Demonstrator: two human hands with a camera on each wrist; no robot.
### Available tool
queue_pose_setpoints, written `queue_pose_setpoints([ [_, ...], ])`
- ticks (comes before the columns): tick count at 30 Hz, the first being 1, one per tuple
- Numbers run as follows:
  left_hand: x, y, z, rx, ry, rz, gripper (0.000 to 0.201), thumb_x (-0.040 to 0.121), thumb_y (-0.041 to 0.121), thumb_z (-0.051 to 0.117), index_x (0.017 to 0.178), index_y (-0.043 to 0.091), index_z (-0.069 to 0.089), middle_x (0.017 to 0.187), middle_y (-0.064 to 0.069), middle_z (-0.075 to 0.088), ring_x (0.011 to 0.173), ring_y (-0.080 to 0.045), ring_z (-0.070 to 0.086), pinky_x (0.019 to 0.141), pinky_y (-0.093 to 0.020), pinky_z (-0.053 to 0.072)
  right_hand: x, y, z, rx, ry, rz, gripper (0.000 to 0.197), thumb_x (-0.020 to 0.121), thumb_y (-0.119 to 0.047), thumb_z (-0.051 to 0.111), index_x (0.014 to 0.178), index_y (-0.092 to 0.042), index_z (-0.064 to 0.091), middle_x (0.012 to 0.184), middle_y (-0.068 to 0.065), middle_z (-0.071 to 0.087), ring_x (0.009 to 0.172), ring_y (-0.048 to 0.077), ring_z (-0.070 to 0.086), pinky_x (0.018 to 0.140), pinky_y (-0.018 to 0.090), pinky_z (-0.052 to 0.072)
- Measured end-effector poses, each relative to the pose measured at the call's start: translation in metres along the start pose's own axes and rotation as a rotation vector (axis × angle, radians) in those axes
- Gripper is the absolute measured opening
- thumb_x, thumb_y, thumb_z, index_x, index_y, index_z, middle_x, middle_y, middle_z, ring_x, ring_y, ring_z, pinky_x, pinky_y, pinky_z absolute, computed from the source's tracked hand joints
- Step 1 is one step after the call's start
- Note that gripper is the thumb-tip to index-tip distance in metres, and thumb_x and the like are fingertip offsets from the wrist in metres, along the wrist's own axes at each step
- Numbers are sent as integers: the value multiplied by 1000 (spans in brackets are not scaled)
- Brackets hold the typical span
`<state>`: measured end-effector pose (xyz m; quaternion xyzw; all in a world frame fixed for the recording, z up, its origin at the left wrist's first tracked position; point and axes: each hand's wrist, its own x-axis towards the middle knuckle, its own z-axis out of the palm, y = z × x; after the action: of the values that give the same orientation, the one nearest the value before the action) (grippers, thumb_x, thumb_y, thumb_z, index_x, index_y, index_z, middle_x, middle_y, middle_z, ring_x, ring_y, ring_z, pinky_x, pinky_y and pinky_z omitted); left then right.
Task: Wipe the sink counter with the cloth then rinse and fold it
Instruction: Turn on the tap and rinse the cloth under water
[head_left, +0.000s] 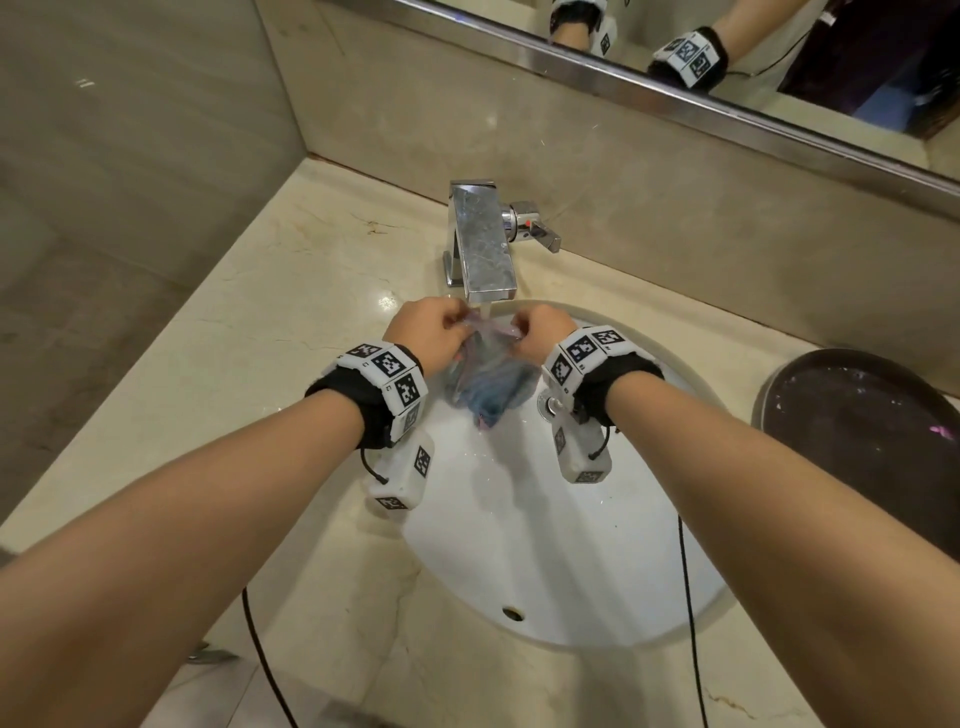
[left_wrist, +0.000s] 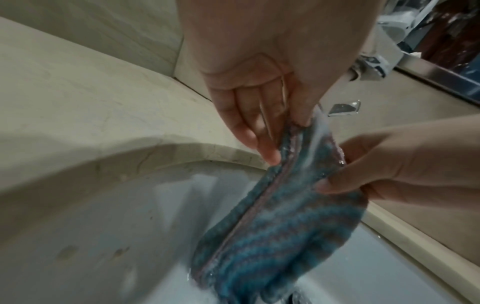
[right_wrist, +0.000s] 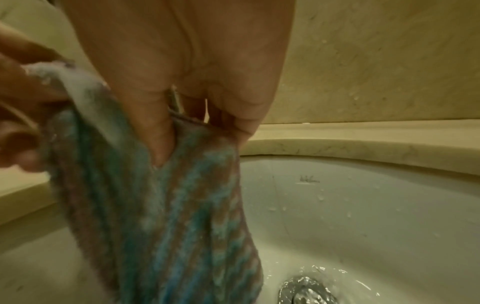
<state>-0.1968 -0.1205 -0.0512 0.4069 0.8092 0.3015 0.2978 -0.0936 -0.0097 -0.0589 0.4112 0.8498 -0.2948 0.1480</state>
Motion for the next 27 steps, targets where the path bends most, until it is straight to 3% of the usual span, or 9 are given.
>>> queue_pose_setpoints([
  [1, 0, -2, 1, 20, -19, -3, 23, 92, 15, 51, 109, 10, 66, 100, -14, 71, 88, -30, 68, 87, -40, 54, -1, 3, -1, -10, -4, 9, 4, 83, -6, 61, 84, -10, 61, 84, 5, 56, 82, 20, 52, 74, 27, 43],
  [4, -2, -7, 3, 81, -48, -45, 24, 93, 13, 46, 109, 8, 64, 102, -16, 70, 92, -30, 67, 87, -36, 52, -2, 6, -2, 32, 6, 41, 31, 85, -11, 62, 60, -20, 45, 65, -3, 47, 70, 19, 49, 62, 25, 40],
  [6, -2, -10, 3, 111, -77, -80, 25, 92, 10, 44, 109, 6, 62, 107, -18, 68, 97, -33, 64, 84, -31, 49, -4, 4, -4, 141, 31, 26, 26, 86, -11, 59, 63, -17, 48, 64, -3, 45, 66, 17, 45, 53, 21, 35],
  [10, -4, -8, 2, 149, -125, -50, 31, 89, 9, 50, 120, 11, 55, 116, -13, 64, 103, -31, 60, 87, -31, 47, -11, -12, -8, 221, 24, -103, 9, 83, -14, 63, 77, -14, 56, 65, -4, 48, 67, 15, 47, 52, 18, 35],
  [13, -3, -2, 1, 152, -138, -9, 31, 85, 16, 62, 116, 12, 59, 110, -9, 66, 88, -21, 58, 78, -26, 45, -14, -24, -8, 280, 15, -127, 20, 80, -15, 68, 94, -3, 65, 87, 7, 67, 86, 25, 62, 72, 30, 53],
  [15, -1, -1, 0, 194, -118, -22, 27, 86, 19, 61, 111, 10, 62, 107, -10, 67, 85, -20, 56, 75, -26, 44, -16, -27, -8, 296, 26, -118, 27, 80, -16, 69, 102, -1, 64, 93, 9, 68, 87, 24, 63, 77, 30, 54],
  [18, 0, 1, -2, 253, -86, -41, 20, 90, 14, 53, 106, 8, 64, 106, -13, 66, 84, -23, 55, 73, -26, 42, -19, -26, -8, 169, 14, -113, 21, 86, -14, 62, 104, -3, 62, 76, 0, 55, 74, 19, 53, 60, 22, 41],
  [23, -3, 2, -6, 233, -53, -52, 23, 94, 11, 46, 106, 5, 63, 106, -17, 64, 95, -31, 58, 73, -26, 39, -15, -12, -2, -69, -98, -22, 26, 85, -10, 61, 110, -3, 63, 100, 13, 65, 88, 25, 57, 84, 31, 47],
  [27, -7, -5, -2, 256, -116, -82, 23, 94, 13, 46, 107, 4, 62, 108, -18, 64, 100, -33, 59, 76, -28, 40, -15, -4, -1, 97, 18, 13, 18, 88, -13, 58, 103, -7, 67, 94, 9, 63, 86, 19, 53, 74, 25, 41],
])
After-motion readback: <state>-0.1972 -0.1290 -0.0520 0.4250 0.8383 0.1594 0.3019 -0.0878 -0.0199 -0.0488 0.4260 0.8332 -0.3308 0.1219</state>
